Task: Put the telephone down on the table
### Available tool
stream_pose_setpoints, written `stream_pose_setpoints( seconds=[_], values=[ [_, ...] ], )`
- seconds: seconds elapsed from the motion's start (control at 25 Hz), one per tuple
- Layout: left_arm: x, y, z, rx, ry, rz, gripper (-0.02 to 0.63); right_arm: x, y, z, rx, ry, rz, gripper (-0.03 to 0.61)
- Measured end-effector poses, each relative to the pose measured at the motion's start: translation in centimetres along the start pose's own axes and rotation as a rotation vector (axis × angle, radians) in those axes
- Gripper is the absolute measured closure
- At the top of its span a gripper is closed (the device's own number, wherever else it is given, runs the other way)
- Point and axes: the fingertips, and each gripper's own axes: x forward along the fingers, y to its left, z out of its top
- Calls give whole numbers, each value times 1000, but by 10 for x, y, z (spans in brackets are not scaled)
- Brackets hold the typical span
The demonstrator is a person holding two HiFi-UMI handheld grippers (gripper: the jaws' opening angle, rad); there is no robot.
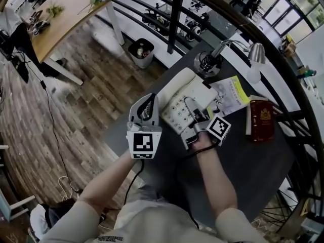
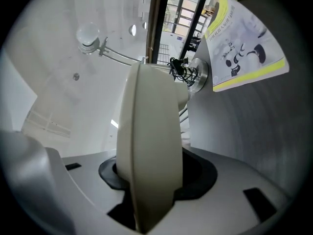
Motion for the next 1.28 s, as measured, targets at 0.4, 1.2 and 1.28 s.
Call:
stream_pose_setpoints(
  seconds=[0.4,1.2,1.28],
  values=[
    [57,1,-73,15,117,-21,611,55,-59,15,33,34,-48,382],
    [75,-17,-131,13,219,-76,611,82,-106,19,-93,89,-147,379],
    [72,-17,-129,11,217,-73,611,81,-109,18,-90,102,-189,377]
  ],
)
